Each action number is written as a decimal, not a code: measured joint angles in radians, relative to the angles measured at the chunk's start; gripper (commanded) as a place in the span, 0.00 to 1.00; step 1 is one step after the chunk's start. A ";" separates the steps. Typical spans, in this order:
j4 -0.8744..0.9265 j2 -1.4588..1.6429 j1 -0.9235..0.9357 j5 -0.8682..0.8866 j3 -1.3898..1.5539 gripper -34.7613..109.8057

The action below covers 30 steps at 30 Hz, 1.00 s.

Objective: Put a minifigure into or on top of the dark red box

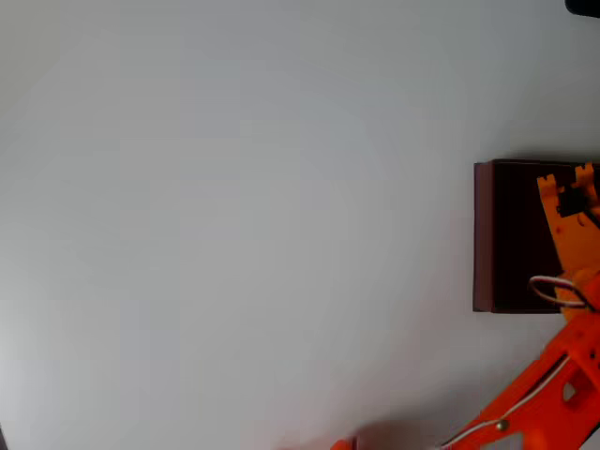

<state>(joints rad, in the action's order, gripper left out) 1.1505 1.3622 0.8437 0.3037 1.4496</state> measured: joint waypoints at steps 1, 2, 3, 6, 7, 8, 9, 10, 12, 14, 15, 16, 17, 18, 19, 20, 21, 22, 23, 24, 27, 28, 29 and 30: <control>0.000 -0.026 -0.002 0.000 -0.012 0.34; 0.006 -0.035 -0.006 0.000 -0.018 0.34; 0.009 -0.040 -0.008 0.000 -0.018 0.35; 0.017 -0.025 -0.028 -0.003 0.000 0.35; 0.031 0.000 -0.041 -0.005 0.026 0.35; 0.038 0.034 -0.058 -0.011 0.055 0.35; 0.040 0.086 -0.081 -0.015 0.091 0.34; 0.041 0.147 -0.106 -0.026 0.135 0.34; 0.046 0.293 -0.169 -0.054 0.232 0.33; 0.060 0.466 -0.250 -0.086 0.345 0.32; 0.060 0.560 -0.304 -0.103 0.403 0.31; 0.060 0.657 -0.364 -0.112 0.463 0.31; 0.063 0.758 -0.431 -0.126 0.525 0.30; 0.066 0.857 -0.505 -0.141 0.581 0.28; 0.066 0.951 -0.580 -0.158 0.632 0.26; 0.071 1.043 -0.658 -0.181 0.678 0.25; 0.078 1.135 -0.738 -0.204 0.729 0.24; 0.089 1.223 -0.819 -0.213 0.776 0.24; 0.095 1.304 -0.902 -0.218 0.821 0.24; 0.097 1.384 -0.983 -0.221 0.868 0.24; 0.115 1.580 -1.230 -0.219 1.008 0.24; 0.115 1.632 -1.307 -0.219 1.052 0.24; 0.126 1.680 -1.376 -0.219 1.095 0.24; 0.132 1.721 -1.436 -0.222 1.138 0.24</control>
<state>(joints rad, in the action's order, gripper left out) 1.2824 3.0833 -0.5921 0.0813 2.5878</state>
